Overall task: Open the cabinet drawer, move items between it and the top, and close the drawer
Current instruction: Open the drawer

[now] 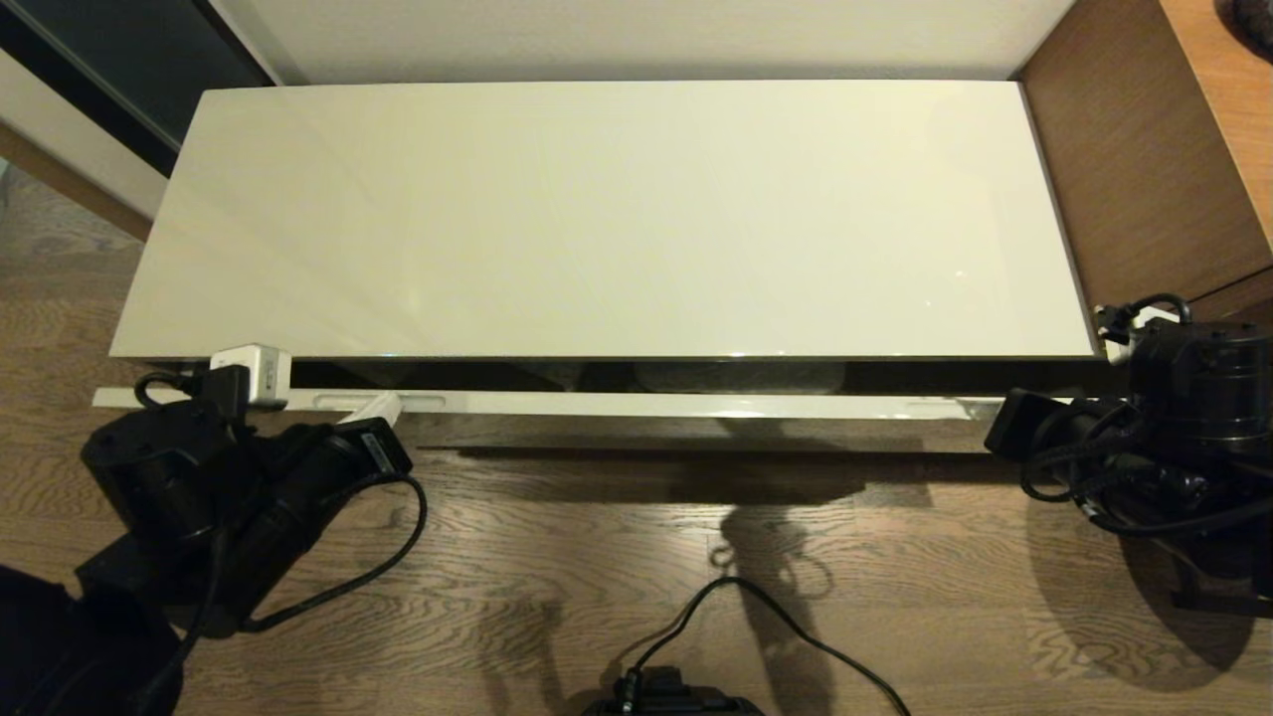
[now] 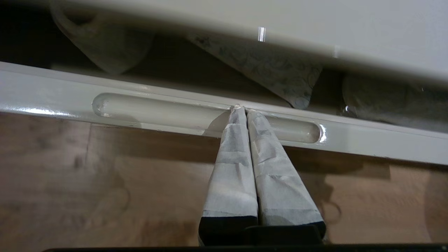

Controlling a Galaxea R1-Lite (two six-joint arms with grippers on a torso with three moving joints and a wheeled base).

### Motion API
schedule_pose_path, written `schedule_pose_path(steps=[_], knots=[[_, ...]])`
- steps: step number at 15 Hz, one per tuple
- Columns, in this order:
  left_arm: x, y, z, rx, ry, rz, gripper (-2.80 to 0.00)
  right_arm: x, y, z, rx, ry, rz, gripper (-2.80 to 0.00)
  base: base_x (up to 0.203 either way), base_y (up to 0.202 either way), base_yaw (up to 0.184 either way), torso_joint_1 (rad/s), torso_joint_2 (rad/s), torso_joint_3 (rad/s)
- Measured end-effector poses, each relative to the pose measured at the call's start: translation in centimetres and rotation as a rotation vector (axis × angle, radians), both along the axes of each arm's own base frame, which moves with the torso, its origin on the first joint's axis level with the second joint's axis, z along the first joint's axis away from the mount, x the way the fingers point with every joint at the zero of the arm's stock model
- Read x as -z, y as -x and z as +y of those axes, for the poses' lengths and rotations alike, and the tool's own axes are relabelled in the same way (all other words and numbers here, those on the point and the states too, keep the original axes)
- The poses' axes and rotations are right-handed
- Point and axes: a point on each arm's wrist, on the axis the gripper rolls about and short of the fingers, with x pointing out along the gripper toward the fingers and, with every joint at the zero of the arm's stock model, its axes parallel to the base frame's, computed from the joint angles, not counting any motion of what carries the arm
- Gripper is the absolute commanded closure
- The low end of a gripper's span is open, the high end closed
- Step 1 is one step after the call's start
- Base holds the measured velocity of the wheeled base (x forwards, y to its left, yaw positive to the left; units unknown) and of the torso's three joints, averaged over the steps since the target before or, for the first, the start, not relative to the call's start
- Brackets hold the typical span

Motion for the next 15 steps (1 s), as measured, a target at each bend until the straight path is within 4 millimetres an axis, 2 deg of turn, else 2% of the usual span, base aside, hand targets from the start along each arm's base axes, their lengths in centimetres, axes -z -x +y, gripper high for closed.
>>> schedule_pose_path(steps=[3,7,9,13,15], knots=[[1.1,1.4,0.4,0.000,0.002,0.058,0.00,0.9,1.4,-0.4,-0.002,0.005,0.036,0.00,0.000,0.000,0.000,0.000,0.00,0.000],[4.2,5.8,1.4,-0.005,-0.027,0.247,0.00,2.1,4.9,-1.2,-0.015,0.034,0.149,0.00,0.000,0.000,0.000,0.000,0.00,0.000],[4.8,7.4,1.9,-0.035,-0.012,0.333,0.00,1.9,7.1,-1.8,-0.021,0.044,0.200,0.00,0.000,0.000,0.000,0.000,0.00,0.000],[4.0,10.3,2.6,-0.062,-0.013,0.445,0.00,0.1,12.2,-3.1,-0.062,0.036,0.256,0.00,0.000,0.000,0.000,0.000,0.00,0.000],[1.7,11.3,3.1,-0.098,-0.010,0.400,0.00,-2.7,15.2,-3.9,-0.074,0.026,0.205,0.00,0.000,0.000,0.000,0.000,0.00,0.000]])
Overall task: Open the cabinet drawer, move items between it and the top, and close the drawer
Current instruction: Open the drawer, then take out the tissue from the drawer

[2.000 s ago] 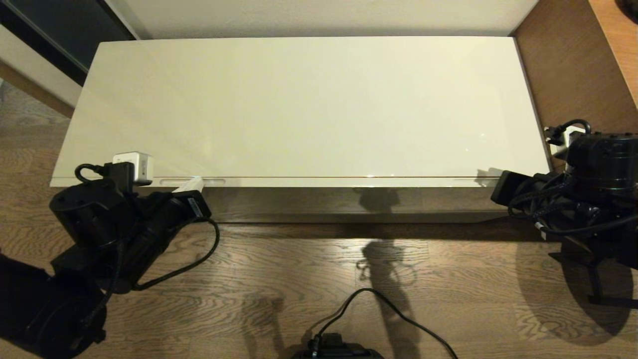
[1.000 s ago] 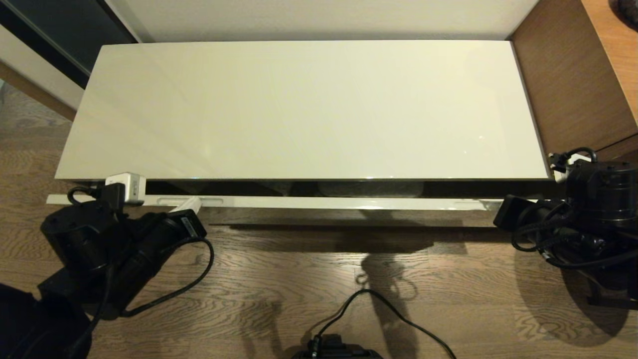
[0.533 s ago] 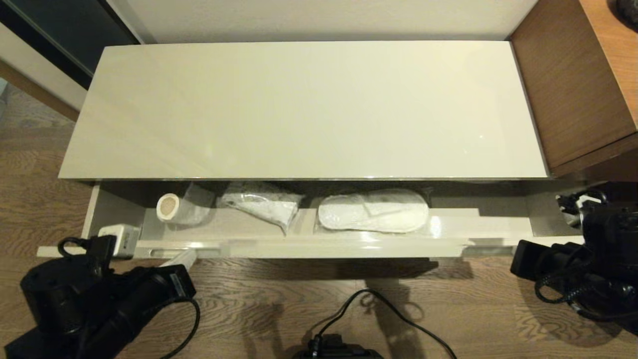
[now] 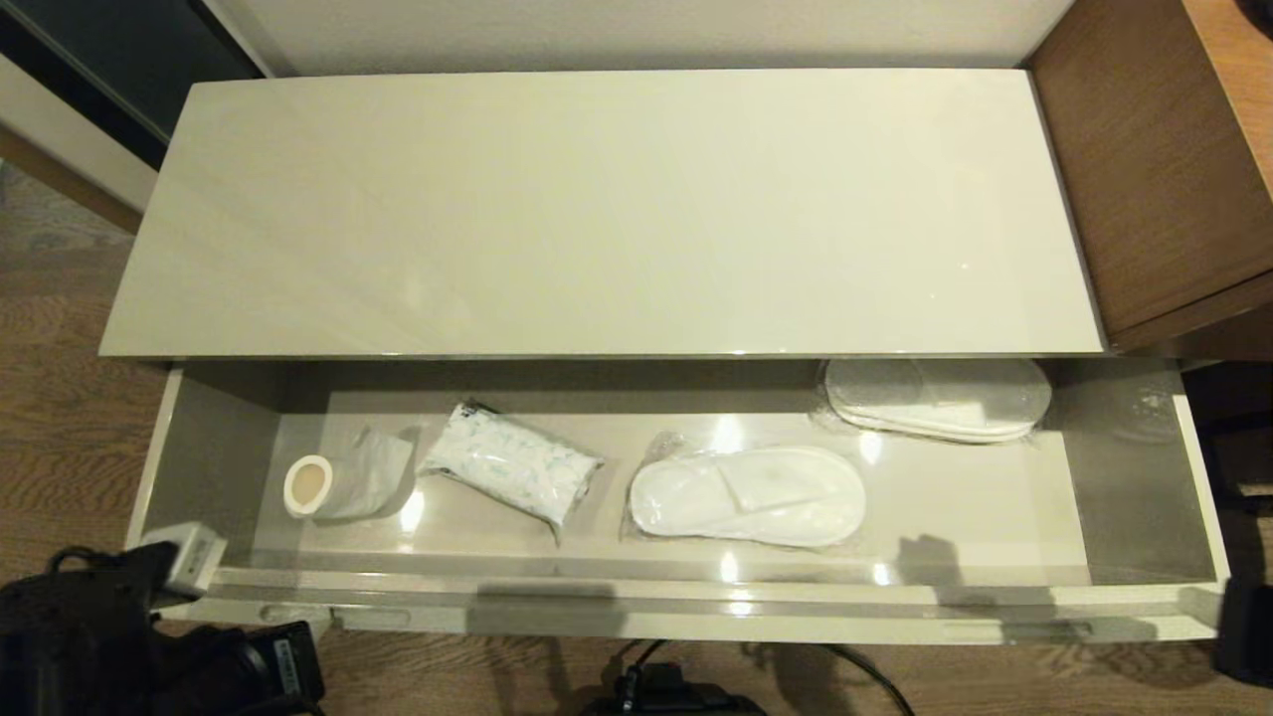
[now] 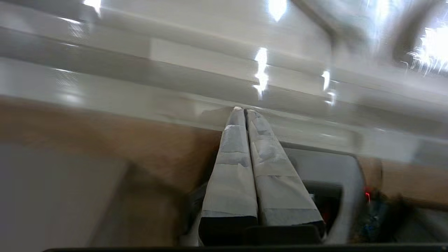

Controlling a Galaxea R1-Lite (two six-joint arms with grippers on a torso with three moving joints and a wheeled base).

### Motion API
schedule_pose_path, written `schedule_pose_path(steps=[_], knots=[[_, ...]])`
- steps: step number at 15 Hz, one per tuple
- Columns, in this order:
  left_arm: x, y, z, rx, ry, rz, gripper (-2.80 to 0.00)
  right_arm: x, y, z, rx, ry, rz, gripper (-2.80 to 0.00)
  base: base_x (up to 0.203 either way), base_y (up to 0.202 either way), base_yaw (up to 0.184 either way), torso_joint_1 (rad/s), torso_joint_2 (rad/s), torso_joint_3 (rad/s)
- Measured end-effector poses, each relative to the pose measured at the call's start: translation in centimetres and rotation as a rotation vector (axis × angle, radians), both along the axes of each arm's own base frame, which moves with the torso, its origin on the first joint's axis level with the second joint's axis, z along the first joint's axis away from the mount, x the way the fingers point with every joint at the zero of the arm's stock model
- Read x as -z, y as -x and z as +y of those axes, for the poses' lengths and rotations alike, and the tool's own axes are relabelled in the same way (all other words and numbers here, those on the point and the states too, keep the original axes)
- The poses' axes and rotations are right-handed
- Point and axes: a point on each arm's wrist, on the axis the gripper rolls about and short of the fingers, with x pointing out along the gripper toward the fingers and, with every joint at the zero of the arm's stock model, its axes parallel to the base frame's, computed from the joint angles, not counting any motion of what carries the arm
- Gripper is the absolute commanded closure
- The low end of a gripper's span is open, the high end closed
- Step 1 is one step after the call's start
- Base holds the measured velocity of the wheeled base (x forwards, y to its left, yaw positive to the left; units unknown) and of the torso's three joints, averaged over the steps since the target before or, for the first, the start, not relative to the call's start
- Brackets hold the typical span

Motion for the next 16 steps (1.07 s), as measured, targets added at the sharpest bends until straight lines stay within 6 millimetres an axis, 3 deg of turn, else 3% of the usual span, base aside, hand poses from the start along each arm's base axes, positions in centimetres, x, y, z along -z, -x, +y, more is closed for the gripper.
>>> schedule_pose_path(steps=[2,4,5,7,9,16], knots=[[-5.0,1.1,0.7,-0.015,0.042,-0.155,0.00,-4.0,3.2,-0.9,-0.010,-0.021,-0.086,0.00,0.000,0.000,0.000,0.000,0.00,0.000],[-9.8,4.3,1.6,-0.004,0.078,-0.243,0.00,-5.5,6.2,-1.7,-0.006,-0.018,-0.074,0.00,0.000,0.000,0.000,0.000,0.00,0.000],[-11.3,6.2,2.1,-0.004,0.087,-0.243,0.00,-6.2,7.0,-2.0,-0.002,-0.022,-0.087,0.00,0.000,0.000,0.000,0.000,0.00,0.000],[-12.2,9.2,2.5,-0.007,0.095,-0.202,0.00,-7.2,7.8,-2.2,0.004,-0.035,-0.137,0.00,0.000,0.000,0.000,0.000,0.00,0.000],[-12.5,10.7,2.7,-0.016,0.092,-0.208,0.00,-7.7,8.1,-2.3,0.019,-0.035,-0.168,0.00,0.000,0.000,0.000,0.000,0.00,0.000],[-13.7,12.1,3.0,-0.101,0.080,-0.298,0.00,-8.4,9.3,-2.7,0.034,-0.035,-0.189,0.00,0.000,0.000,0.000,0.000,0.00,0.000]])
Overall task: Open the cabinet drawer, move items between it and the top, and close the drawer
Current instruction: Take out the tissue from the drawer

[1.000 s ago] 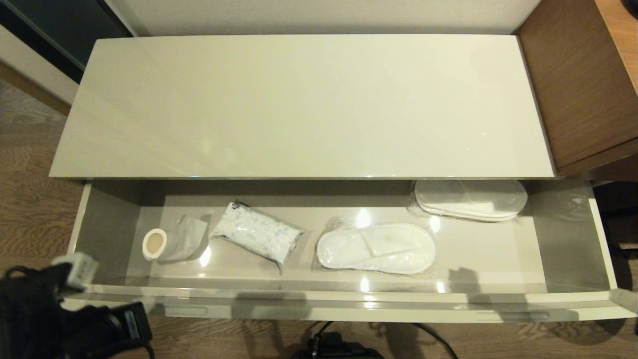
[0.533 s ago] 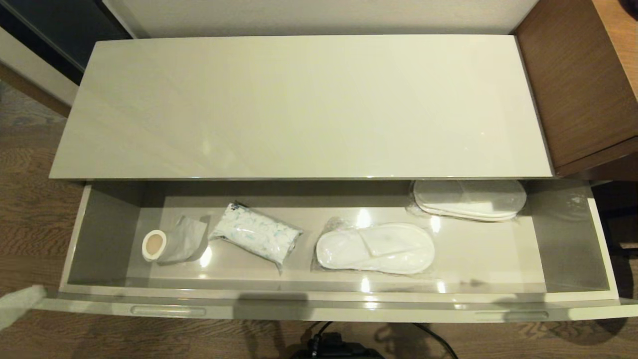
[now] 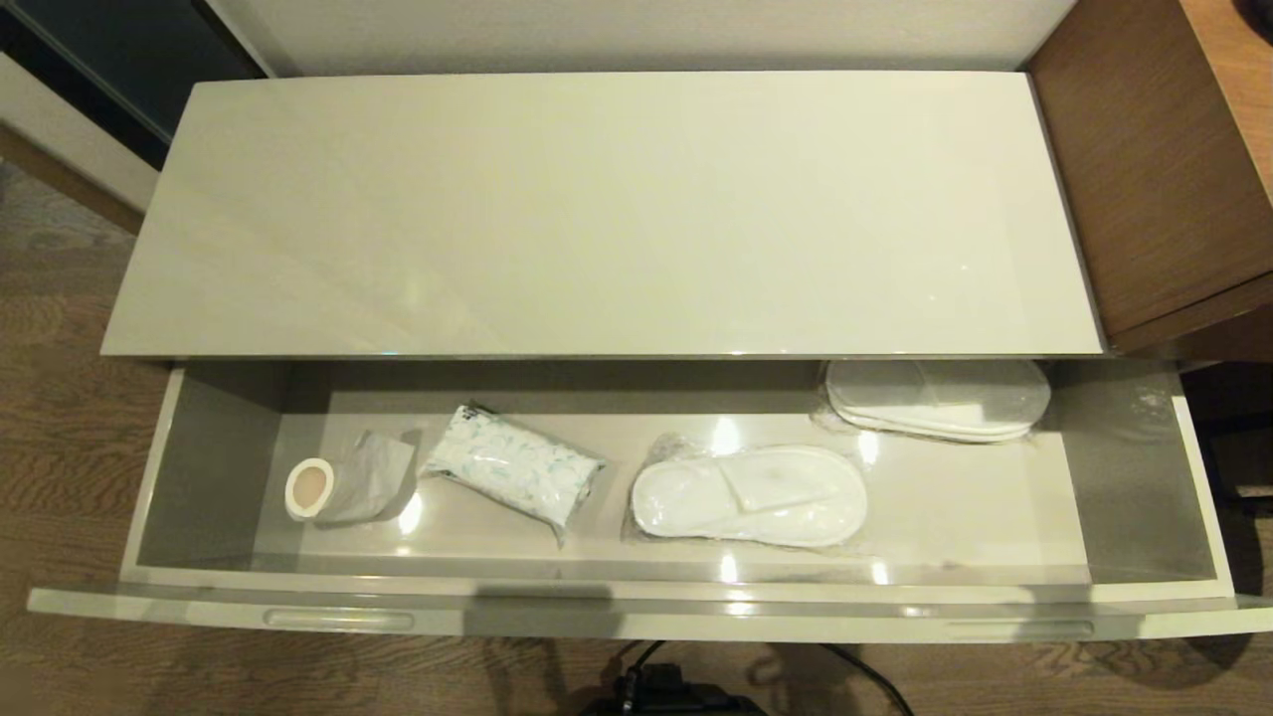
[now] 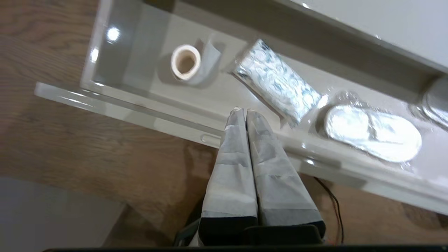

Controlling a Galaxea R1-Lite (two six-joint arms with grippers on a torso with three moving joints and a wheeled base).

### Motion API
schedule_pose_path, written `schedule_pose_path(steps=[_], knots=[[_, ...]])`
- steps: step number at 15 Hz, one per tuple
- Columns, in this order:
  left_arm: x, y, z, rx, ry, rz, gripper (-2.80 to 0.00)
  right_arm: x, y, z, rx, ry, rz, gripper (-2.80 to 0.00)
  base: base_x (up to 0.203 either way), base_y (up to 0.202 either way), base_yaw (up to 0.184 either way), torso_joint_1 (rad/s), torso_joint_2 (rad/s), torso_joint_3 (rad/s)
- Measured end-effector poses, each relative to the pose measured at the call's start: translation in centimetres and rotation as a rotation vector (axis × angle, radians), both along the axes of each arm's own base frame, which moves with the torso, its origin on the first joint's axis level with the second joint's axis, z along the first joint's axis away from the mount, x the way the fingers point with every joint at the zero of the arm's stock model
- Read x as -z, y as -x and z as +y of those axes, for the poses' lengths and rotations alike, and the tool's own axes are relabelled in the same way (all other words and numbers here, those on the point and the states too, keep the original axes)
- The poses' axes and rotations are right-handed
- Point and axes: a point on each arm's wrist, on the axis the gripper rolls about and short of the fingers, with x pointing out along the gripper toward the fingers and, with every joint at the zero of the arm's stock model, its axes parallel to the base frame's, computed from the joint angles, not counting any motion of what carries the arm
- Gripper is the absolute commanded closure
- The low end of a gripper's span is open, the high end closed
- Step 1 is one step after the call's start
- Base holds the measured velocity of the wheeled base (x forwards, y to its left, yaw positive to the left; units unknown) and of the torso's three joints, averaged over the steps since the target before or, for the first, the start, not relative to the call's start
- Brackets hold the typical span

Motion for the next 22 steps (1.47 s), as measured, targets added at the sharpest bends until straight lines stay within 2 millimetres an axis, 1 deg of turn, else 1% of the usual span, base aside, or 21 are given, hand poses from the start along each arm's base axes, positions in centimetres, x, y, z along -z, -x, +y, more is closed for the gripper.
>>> schedule_pose_path(steps=[3,4,6,8,10,11,13,15,17,20,21,22], knots=[[0.0,1.2,0.0,-0.037,-0.012,-0.018,0.00,0.3,1.6,-0.3,0.064,-0.007,0.045,0.00,0.000,0.000,0.000,0.000,0.00,0.000],[0.0,1.6,0.0,-0.041,-0.013,-0.020,0.00,0.5,2.5,-0.4,0.067,-0.013,0.061,0.00,0.000,0.000,0.000,0.000,0.00,0.000],[0.0,2.2,0.0,-0.043,-0.015,-0.033,0.00,1.5,5.0,-0.5,0.051,-0.034,0.103,0.00,0.000,0.000,0.000,0.000,0.00,0.000],[0.3,2.8,-0.1,-0.040,-0.023,-0.028,0.00,2.7,7.2,0.2,0.051,-0.060,0.137,0.00,0.000,0.000,0.000,0.000,0.00,0.000],[0.5,3.3,-0.1,-0.037,-0.028,-0.030,0.00,3.4,8.5,1.0,0.005,-0.044,0.114,0.00,0.000,0.000,0.000,0.000,0.00,0.000],[0.6,3.4,-0.1,-0.037,-0.030,-0.032,0.00,4.0,8.7,1.1,-0.024,-0.030,0.102,0.00,0.000,0.000,0.000,0.000,0.00,0.000],[0.8,3.6,-0.1,-0.033,-0.031,-0.038,0.00,6.5,8.8,1.1,-0.067,0.006,0.118,0.00,0.000,0.000,0.000,0.000,0.00,0.000],[0.7,3.7,-0.1,-0.031,-0.032,-0.042,0.00,9.5,8.5,0.8,-0.095,0.110,0.117,0.00,0.000,0.000,0.000,0.000,0.00,0.000],[0.9,3.8,-0.1,-0.031,-0.032,-0.042,0.00,11.7,8.2,0.5,-0.079,0.220,0.089,0.00,0.000,0.000,0.000,0.000,0.00,0.000],[1.1,3.8,-0.2,-0.017,-0.029,-0.038,0.00,14.2,7.5,0.3,-0.104,0.318,0.018,0.00,0.000,0.000,0.000,0.000,0.00,0.000],[1.2,3.8,-0.2,-0.010,-0.027,-0.038,0.00,15.1,6.9,0.3,-0.111,0.329,-0.009,0.00,0.000,0.000,0.000,0.000,0.00,0.000],[1.2,3.8,-0.2,-0.008,-0.027,-0.038,0.00,15.6,6.3,0.3,-0.110,0.337,-0.061,0.00,0.000,0.000,0.000,0.000,0.00,0.000]])
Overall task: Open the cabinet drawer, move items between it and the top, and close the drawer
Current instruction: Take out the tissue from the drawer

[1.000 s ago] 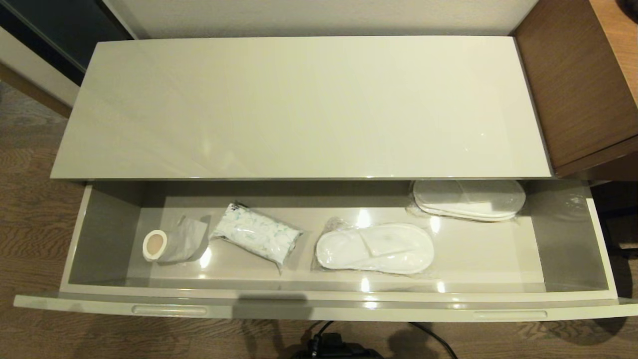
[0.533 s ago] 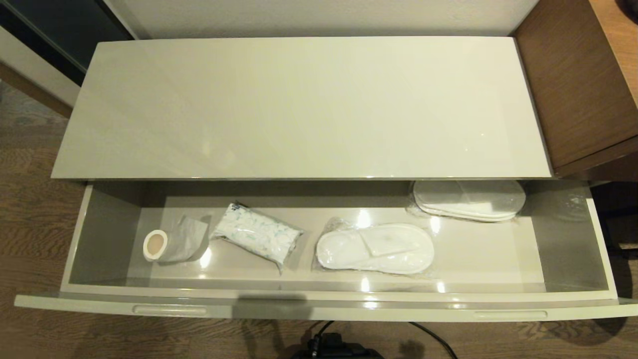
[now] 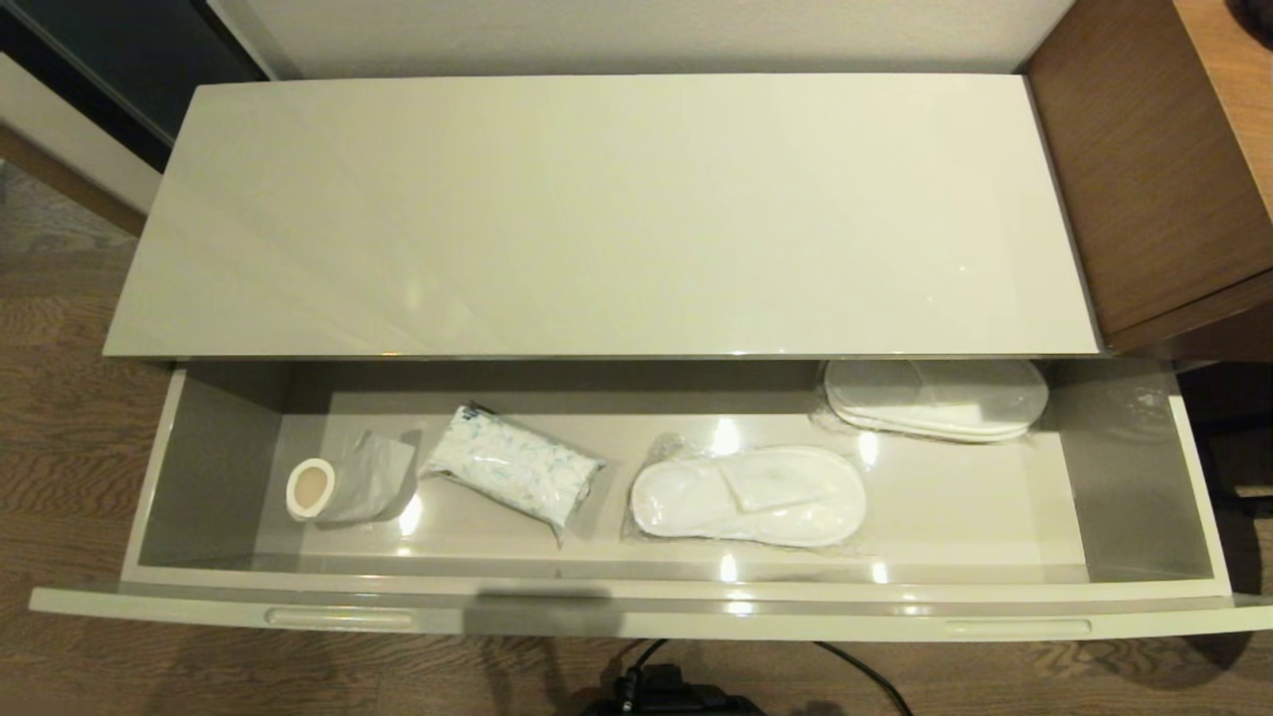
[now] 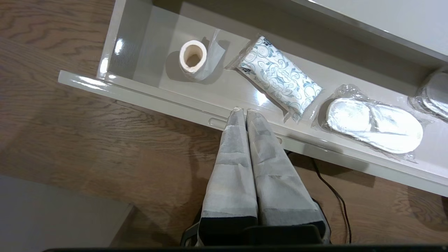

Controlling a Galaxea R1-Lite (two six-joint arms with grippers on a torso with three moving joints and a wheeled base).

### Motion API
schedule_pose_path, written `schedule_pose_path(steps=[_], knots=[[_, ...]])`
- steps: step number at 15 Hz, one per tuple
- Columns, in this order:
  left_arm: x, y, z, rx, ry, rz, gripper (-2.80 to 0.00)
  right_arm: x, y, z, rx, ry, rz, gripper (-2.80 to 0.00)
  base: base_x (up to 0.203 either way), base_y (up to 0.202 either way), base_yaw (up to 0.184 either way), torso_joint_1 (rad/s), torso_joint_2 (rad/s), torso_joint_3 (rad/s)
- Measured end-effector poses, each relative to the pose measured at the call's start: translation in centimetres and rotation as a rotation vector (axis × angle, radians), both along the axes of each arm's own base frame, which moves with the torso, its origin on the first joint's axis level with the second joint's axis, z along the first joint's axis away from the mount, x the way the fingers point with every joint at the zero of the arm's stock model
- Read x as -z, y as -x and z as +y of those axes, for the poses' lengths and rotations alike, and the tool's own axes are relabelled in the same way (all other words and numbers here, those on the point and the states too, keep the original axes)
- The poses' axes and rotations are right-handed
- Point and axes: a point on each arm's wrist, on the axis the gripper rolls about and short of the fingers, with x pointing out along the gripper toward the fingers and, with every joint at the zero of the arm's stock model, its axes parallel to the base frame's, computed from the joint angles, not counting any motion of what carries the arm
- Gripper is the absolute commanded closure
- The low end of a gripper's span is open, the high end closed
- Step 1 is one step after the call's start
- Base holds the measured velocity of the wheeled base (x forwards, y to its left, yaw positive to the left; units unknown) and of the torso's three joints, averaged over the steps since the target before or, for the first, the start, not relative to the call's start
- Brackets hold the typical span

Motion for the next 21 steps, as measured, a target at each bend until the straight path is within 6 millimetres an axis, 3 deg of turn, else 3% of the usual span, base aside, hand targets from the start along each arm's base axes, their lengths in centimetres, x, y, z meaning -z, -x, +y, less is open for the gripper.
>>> schedule_pose_path(steps=[6,11,15,21], knots=[[-0.4,0.6,-0.3,0.126,0.019,-0.050,0.00,1.8,-2.3,0.2,-0.095,-0.070,-0.180,0.00,0.000,0.000,0.000,0.000,0.00,0.000],[-0.4,1.5,-0.6,0.214,0.014,-0.092,0.00,2.5,-2.6,0.3,-0.121,-0.088,-0.175,0.00,0.000,0.000,0.000,0.000,0.00,0.000],[-0.6,1.9,-0.7,0.274,-0.025,-0.120,0.00,2.3,-3.2,0.3,-0.133,-0.042,-0.313,0.00,0.000,0.000,0.000,0.000,0.00,0.000],[-0.3,2.6,-0.9,0.344,-0.021,-0.144,0.00,2.6,-3.3,0.3,-0.131,-0.057,-0.307,0.00,0.000,0.000,0.000,0.000,0.00,0.000]])
